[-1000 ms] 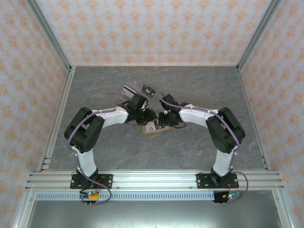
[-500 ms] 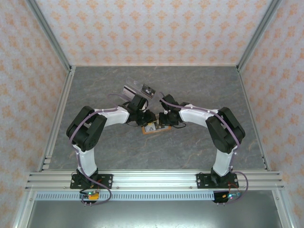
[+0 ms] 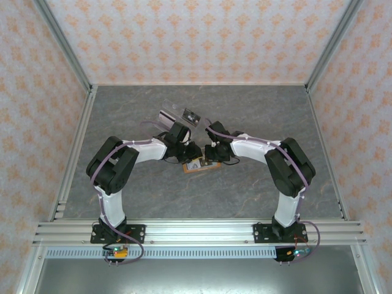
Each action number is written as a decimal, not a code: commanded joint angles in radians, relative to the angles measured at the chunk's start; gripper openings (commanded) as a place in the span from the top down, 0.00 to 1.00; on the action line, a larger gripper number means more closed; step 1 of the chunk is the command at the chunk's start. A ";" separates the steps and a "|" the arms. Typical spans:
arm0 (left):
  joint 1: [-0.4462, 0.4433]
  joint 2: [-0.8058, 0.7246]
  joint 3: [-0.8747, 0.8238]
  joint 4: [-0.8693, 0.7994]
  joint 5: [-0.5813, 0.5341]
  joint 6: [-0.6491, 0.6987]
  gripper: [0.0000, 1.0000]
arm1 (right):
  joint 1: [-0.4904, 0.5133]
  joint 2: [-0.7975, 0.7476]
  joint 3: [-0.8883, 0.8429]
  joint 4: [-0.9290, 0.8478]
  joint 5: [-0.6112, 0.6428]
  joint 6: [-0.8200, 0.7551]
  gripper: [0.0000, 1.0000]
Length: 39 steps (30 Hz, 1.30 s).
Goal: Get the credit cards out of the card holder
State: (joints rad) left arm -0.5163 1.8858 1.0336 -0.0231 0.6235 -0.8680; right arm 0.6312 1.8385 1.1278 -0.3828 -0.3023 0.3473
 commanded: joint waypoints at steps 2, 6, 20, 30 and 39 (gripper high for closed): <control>0.005 -0.037 -0.026 0.057 0.048 0.025 0.83 | -0.005 0.049 0.006 -0.060 0.049 0.003 0.81; 0.010 -0.042 -0.046 0.102 0.081 0.012 0.84 | -0.005 0.048 0.005 -0.062 0.051 0.004 0.81; 0.021 -0.065 -0.078 0.132 0.104 0.013 0.82 | -0.005 0.059 0.010 -0.070 0.050 0.008 0.81; 0.026 -0.084 -0.094 0.108 0.085 0.023 0.90 | -0.006 0.061 0.008 -0.071 0.056 0.013 0.82; 0.046 -0.176 -0.119 -0.003 0.038 0.066 0.96 | -0.016 0.018 0.005 -0.051 0.014 0.011 0.82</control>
State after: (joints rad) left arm -0.4835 1.7771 0.9276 0.0341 0.6910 -0.8421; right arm 0.6285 1.8488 1.1446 -0.4004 -0.3000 0.3515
